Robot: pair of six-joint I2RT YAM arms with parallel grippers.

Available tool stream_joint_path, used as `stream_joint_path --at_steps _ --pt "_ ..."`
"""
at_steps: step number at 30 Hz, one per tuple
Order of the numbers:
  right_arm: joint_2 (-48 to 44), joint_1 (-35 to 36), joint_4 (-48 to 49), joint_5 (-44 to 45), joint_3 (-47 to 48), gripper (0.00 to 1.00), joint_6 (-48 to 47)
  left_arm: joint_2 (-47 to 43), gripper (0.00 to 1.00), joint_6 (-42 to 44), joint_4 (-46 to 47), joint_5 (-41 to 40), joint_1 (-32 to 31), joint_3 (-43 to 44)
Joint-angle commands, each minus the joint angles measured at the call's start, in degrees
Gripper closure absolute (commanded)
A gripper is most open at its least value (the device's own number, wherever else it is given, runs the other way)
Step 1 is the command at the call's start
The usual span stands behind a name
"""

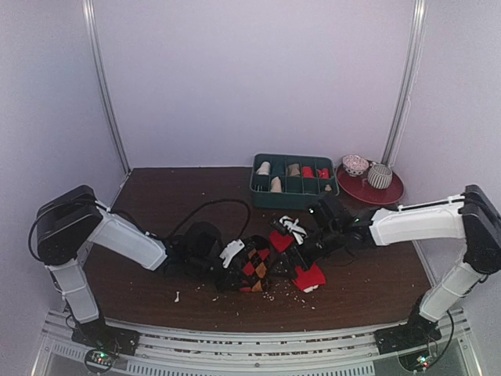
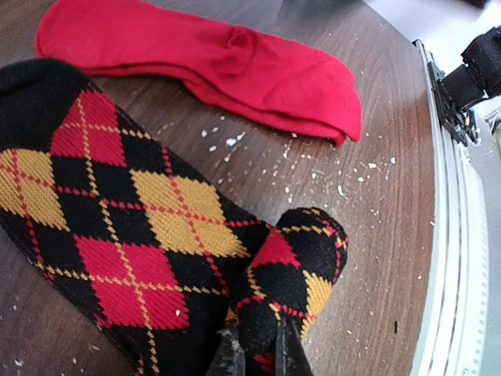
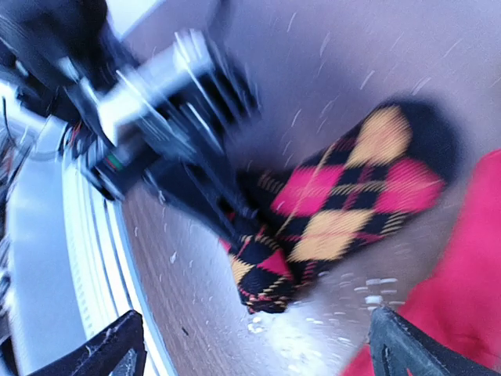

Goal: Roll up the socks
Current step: Roll a pair of socks at the center of the board.

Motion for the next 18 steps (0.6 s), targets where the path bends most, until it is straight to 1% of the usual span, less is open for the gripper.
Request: stream_joint_path --at_steps 1,5,8,11,12,14,15,16,18 --pt "-10.03 0.55 -7.38 18.41 -0.22 0.0 -2.02 1.72 1.0 -3.02 -14.39 -0.18 0.72 -1.72" --pt "-16.62 1.08 -10.42 39.06 -0.05 0.0 -2.27 2.68 1.0 -3.34 -14.4 -0.29 0.71 -1.1" --pt "-21.57 1.21 -5.99 50.99 -2.35 0.0 0.12 3.85 1.0 -3.48 -14.21 -0.15 0.72 -0.44" --pt "-26.58 0.54 -0.97 60.06 -8.53 0.0 4.37 4.4 1.0 -3.53 -13.86 -0.06 0.72 -0.09" --pt "-29.01 0.25 1.5 60.76 -10.85 0.0 4.6 4.41 1.0 -3.57 -13.79 -0.04 0.7 -0.05" --pt "-31.91 0.18 6.15 53.75 -14.7 0.01 -0.69 4.25 1.0 -3.64 -13.95 -0.08 0.72 -0.01" --pt "-32.46 0.15 7.43 51.23 -15.83 0.03 -1.2 4.23 1.0 -3.66 -14.1 -0.12 0.72 -0.01" --pt "-32.41 0.24 8.19 48.69 -16.49 0.09 -2.03 4.27 1.0 -3.74 -14.25 -0.15 0.72 0.06" --pt "-30.68 0.71 9.49 43.61 -17.71 0.15 -3.75 4.37 1.0 -3.75 -14.66 -0.05 0.72 0.37"
